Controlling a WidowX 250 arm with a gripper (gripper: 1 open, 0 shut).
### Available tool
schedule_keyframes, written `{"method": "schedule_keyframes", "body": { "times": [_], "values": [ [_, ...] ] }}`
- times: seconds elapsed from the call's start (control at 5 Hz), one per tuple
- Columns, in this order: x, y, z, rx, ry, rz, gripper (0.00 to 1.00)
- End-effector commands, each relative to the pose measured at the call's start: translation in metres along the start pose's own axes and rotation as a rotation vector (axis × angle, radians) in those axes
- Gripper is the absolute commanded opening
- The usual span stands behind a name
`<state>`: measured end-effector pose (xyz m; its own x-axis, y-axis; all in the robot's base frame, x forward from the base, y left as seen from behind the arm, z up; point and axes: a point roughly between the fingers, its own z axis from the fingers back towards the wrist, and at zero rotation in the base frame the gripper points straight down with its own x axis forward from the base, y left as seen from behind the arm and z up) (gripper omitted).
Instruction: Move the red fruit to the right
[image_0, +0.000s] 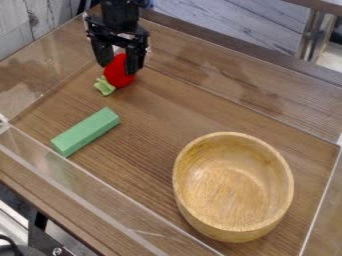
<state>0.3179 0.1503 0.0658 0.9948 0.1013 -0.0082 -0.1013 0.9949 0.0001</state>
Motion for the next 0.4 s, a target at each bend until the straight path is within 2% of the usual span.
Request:
{"method": "schedule_keyframes", "body": {
  "times": [0.0, 0.2],
  "values": [
    [0.0124, 0.012, 0.0139, 0.026, -0.06, 0.019, 1.0],
    [0.0163, 0.0156, 0.0108, 0.026, -0.06, 0.026, 1.0]
  ]
}}
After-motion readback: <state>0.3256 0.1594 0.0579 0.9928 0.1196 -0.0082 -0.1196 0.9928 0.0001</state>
